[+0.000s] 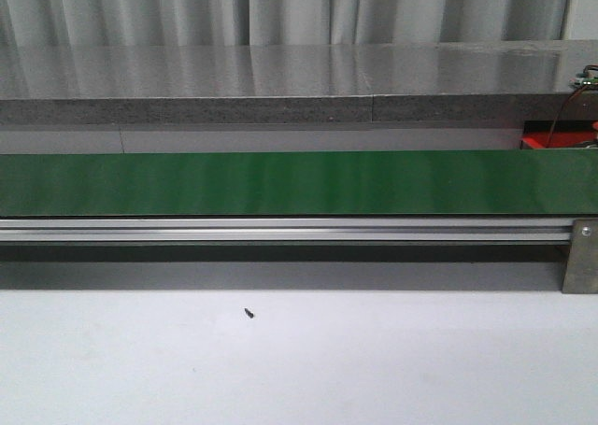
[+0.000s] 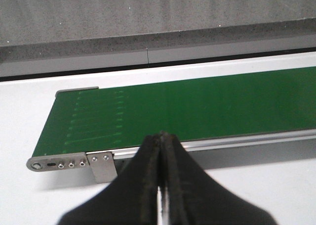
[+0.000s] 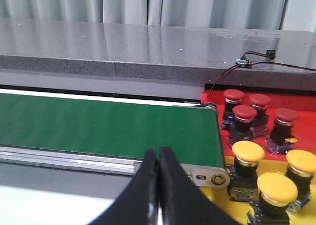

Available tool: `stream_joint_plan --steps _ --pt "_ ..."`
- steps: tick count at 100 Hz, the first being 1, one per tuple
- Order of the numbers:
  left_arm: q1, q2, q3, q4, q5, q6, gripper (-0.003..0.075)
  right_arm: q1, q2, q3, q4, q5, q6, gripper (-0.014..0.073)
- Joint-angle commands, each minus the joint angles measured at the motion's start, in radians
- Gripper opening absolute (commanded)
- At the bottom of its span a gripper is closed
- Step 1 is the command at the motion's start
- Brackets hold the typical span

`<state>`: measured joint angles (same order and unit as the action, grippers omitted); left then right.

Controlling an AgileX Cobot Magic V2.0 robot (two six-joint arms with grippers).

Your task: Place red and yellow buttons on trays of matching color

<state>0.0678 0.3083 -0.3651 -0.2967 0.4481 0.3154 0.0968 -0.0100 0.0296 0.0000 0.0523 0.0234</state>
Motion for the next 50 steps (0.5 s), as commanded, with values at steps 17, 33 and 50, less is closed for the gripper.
stream_joint_plan --steps 17,33,50 --pt "-0.03 -0.142 0.096 -0.001 -0.2 -0.005 -0.002 -0.005 -0.02 -0.019 -0.014 -0.071 -0.002 -0.0069" --pt "-0.03 -0.197 0.134 -0.024 -0.205 -0.005 -0.002 -0.005 -0.02 -0.019 -0.014 -0.071 -0.002 -0.0069" --pt "-0.03 -0.197 0.154 -0.047 -0.205 -0.005 -0.002 -0.005 -0.02 -0.019 -0.014 -0.071 -0.002 -0.0069"
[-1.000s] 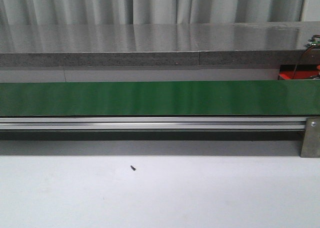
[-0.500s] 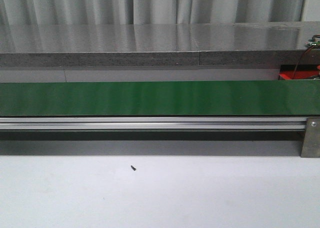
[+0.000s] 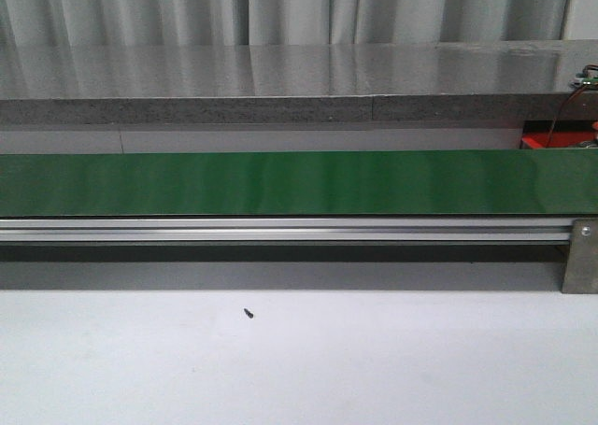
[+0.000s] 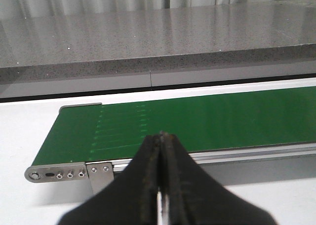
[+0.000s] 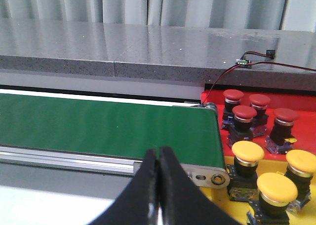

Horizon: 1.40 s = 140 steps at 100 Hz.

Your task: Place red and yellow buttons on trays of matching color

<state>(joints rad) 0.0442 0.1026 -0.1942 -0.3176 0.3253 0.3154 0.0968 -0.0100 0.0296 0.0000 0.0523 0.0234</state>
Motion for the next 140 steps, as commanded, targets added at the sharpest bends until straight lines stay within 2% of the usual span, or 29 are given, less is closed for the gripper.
stream_joint_plan --steps 1,12,24,42,56,71,96,113,140 --pt "-0.007 0.009 -0.017 -0.026 -0.082 -0.005 -0.002 -0.005 -0.02 -0.019 -0.014 -0.071 -0.002 -0.0069" --pt "-0.007 0.007 0.0 0.045 -0.086 -0.038 -0.002 -0.005 -0.02 -0.019 -0.014 -0.071 -0.002 -0.0069" --pt "-0.007 -0.017 0.02 0.182 -0.082 -0.2 -0.002 -0.004 -0.02 -0.019 -0.014 -0.071 -0.002 -0.0069" --pt "-0.026 -0.108 0.055 0.238 -0.08 -0.229 -0.002 -0.004 -0.02 -0.019 -0.014 -0.071 -0.002 -0.0069" --pt "-0.045 -0.142 0.1 0.242 -0.088 -0.233 -0.002 -0.005 -0.019 -0.019 -0.014 -0.07 -0.002 -0.0069" --pt "-0.049 -0.142 0.137 0.264 -0.1 -0.3 -0.002 -0.005 -0.019 -0.019 -0.014 -0.069 -0.002 -0.0069" --pt "-0.049 -0.142 0.243 0.264 -0.312 -0.308 -0.002 -0.005 -0.019 -0.019 -0.014 -0.069 -0.002 -0.0069" --pt "-0.049 -0.142 0.241 0.271 -0.302 -0.31 -0.002 -0.005 -0.019 -0.019 -0.014 -0.069 -0.002 -0.0069" --pt "-0.049 -0.142 0.241 0.281 -0.376 -0.31 -0.002 -0.005 -0.019 -0.019 -0.014 -0.069 -0.002 -0.0069"
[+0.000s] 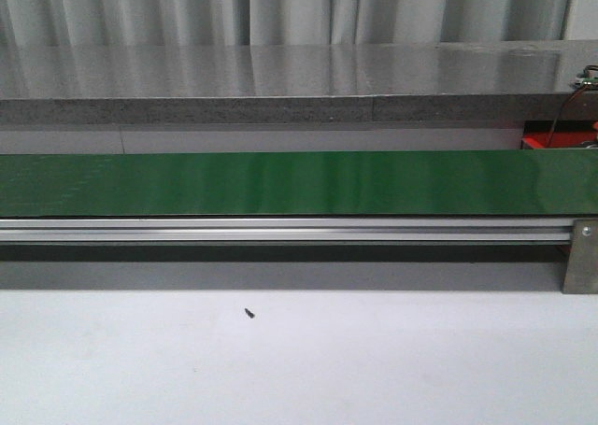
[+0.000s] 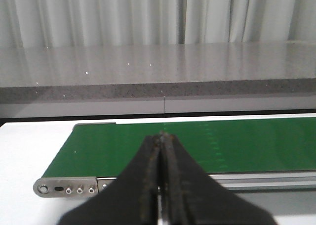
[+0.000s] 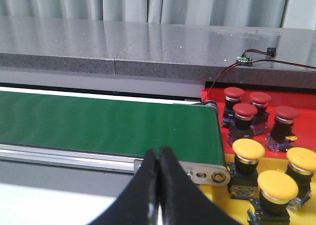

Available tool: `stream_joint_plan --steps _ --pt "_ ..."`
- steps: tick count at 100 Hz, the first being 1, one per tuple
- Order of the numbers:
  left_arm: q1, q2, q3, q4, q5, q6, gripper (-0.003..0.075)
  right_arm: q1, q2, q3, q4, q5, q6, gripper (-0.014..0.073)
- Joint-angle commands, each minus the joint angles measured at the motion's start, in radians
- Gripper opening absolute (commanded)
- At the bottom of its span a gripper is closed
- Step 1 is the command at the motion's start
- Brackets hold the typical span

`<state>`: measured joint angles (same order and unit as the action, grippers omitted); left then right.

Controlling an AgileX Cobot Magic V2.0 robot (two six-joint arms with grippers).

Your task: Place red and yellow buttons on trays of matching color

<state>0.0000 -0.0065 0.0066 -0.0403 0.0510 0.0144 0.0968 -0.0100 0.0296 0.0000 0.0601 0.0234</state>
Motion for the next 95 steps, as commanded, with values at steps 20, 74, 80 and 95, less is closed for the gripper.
stream_joint_plan --steps 20,74,80,95 --pt "-0.005 -0.033 0.04 -0.01 -0.085 -0.009 -0.002 -0.005 -0.019 -0.019 -0.014 -0.077 -0.002 -0.0069" --pt "-0.005 -0.033 0.04 -0.01 -0.085 -0.009 -0.002 -0.005 -0.019 -0.019 -0.014 -0.077 -0.002 -0.0069" --pt "-0.005 -0.033 0.04 -0.01 -0.085 -0.009 -0.002 -0.005 -0.019 -0.019 -0.014 -0.077 -0.002 -0.0069" --pt "-0.005 -0.033 0.04 -0.01 -0.085 -0.009 -0.002 -0.005 -0.019 -0.019 -0.014 -0.077 -0.002 -0.0069"
